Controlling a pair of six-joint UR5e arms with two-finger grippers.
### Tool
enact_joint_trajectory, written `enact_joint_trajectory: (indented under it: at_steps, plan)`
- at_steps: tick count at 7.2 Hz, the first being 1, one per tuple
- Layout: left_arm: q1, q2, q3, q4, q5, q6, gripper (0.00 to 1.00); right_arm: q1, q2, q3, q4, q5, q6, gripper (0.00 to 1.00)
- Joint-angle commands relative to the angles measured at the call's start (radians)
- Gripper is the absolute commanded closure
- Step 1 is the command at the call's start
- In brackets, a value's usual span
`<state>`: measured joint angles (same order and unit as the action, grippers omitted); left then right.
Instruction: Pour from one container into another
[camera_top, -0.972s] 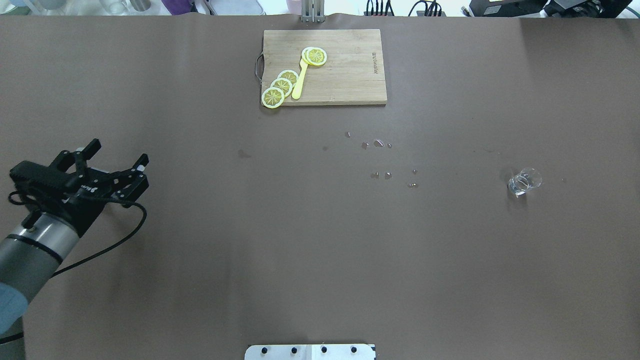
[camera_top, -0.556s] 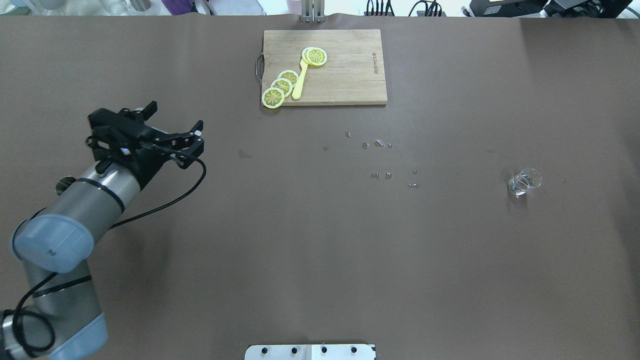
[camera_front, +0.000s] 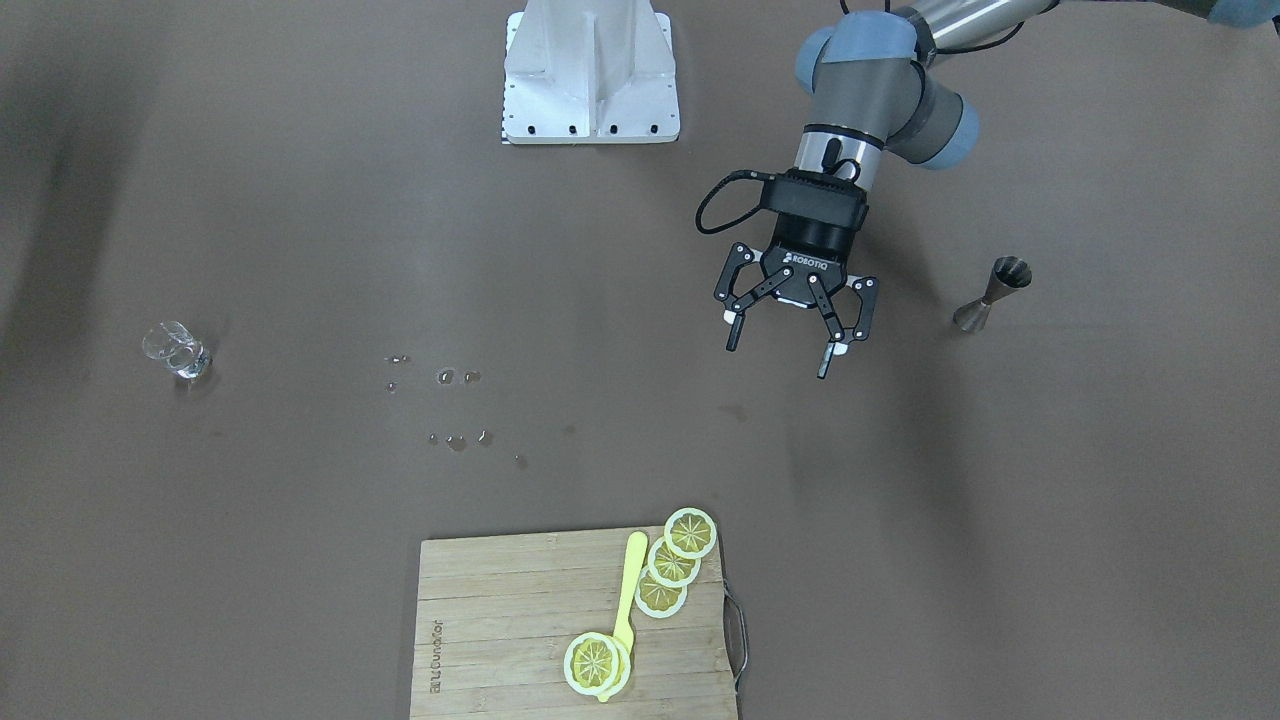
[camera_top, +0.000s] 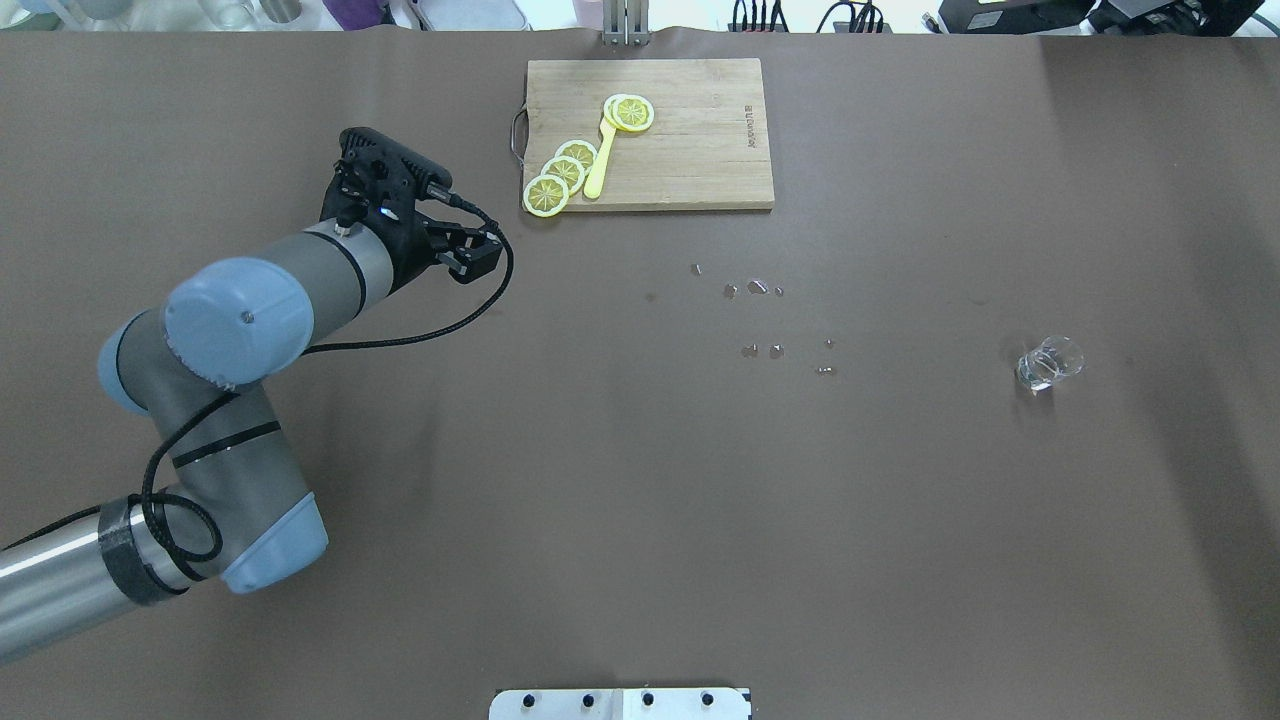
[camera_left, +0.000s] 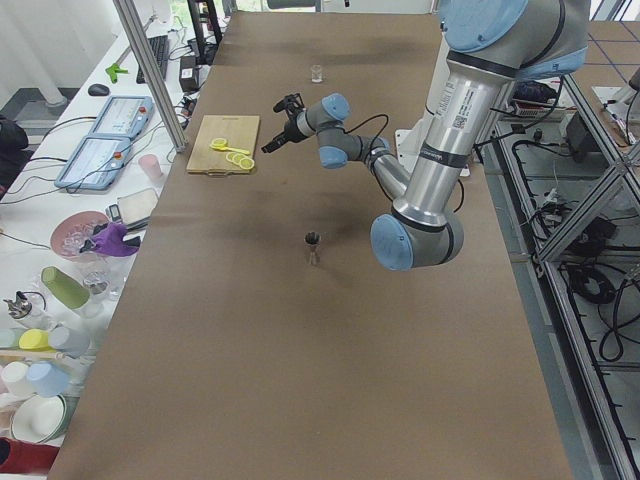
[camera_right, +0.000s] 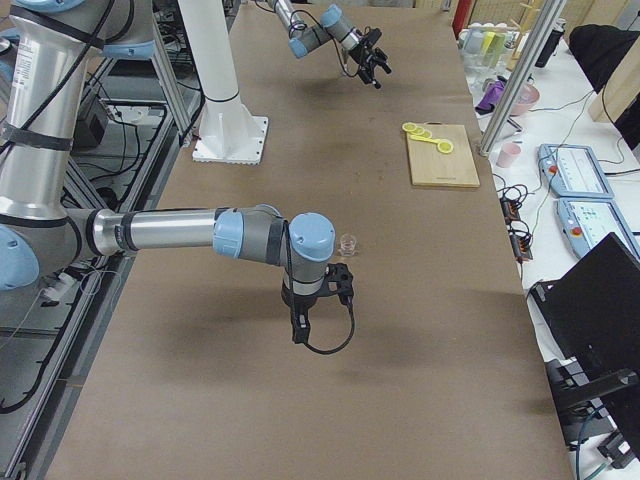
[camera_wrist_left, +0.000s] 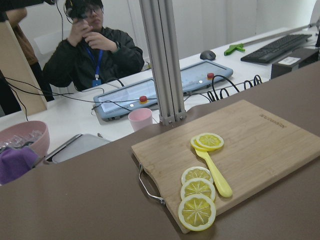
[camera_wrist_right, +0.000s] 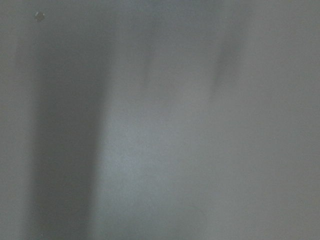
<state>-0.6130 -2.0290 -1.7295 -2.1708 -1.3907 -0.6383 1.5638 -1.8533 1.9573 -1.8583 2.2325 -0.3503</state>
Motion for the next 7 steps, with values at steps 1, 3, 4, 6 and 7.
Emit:
enact_joint_trajectory:
  at_steps: [1, 3, 4, 6, 7]
  plan:
    - [-0.133, -0.048, 0.002, 0.275, -0.305, 0.005, 0.02, 0.042, 0.003, -0.027, -0.042, -0.013, -0.052, 0.00]
    - [-0.322, -0.048, 0.013, 0.444, -0.508, 0.204, 0.02, 0.047, 0.011, -0.063, -0.041, 0.056, -0.052, 0.00]
    - [-0.452, -0.039, 0.030, 0.451, -0.644, 0.338, 0.02, 0.047, 0.026, -0.073, -0.039, 0.064, -0.042, 0.00]
    - [-0.623, 0.057, 0.004, 0.419, -0.825, 0.466, 0.02, 0.055, 0.025, -0.125, 0.088, 0.062, 0.080, 0.00]
    - [-0.671, 0.114, -0.028, 0.419, -0.853, 0.506, 0.02, 0.055, 0.022, -0.200, 0.241, 0.067, 0.102, 0.00]
